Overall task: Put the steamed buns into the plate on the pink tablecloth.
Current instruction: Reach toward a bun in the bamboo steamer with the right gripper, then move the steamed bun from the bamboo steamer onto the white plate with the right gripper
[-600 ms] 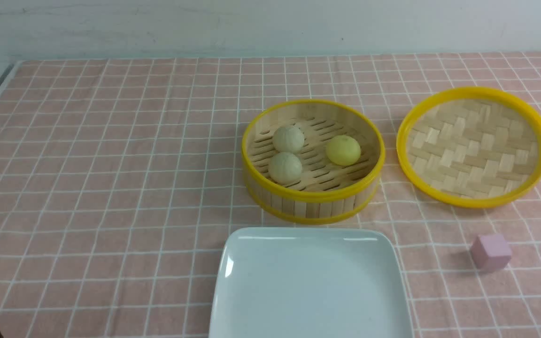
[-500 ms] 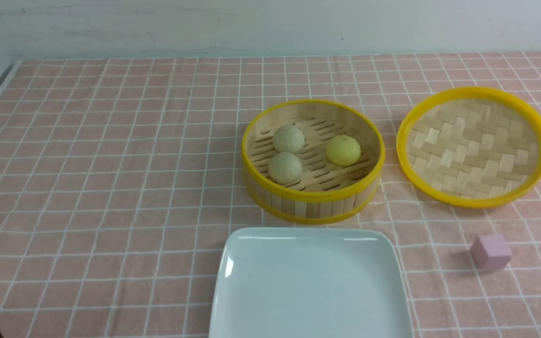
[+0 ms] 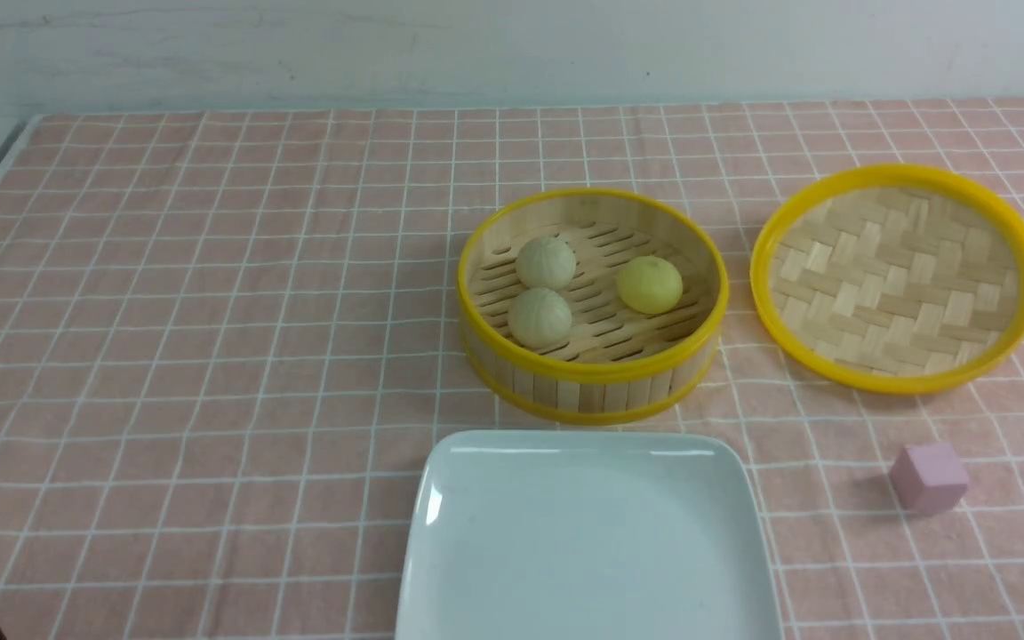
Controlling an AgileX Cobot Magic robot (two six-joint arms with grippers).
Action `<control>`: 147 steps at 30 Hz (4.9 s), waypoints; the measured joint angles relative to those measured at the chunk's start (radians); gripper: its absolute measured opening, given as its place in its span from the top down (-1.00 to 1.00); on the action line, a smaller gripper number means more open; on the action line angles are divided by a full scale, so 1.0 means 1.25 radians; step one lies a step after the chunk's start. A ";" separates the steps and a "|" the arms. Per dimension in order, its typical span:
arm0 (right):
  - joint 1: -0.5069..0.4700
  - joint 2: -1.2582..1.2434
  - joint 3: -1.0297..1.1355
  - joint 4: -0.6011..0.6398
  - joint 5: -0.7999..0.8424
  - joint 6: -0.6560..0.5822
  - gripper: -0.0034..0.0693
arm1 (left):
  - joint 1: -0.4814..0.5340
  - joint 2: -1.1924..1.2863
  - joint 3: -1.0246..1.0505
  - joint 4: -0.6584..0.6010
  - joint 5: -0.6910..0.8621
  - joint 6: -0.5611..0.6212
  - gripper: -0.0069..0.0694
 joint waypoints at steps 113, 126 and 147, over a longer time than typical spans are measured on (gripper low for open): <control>0.304 1.744 -1.454 0.113 0.282 -0.067 0.16 | 0.000 0.700 -0.453 -0.480 0.375 0.148 0.75; 0.304 1.735 -1.463 0.140 0.314 -0.078 0.88 | 0.000 0.700 -0.453 -0.480 0.373 0.146 0.73; 0.490 1.294 -0.971 0.205 0.419 -0.102 0.87 | 0.000 0.700 -0.453 -0.480 0.366 0.146 0.70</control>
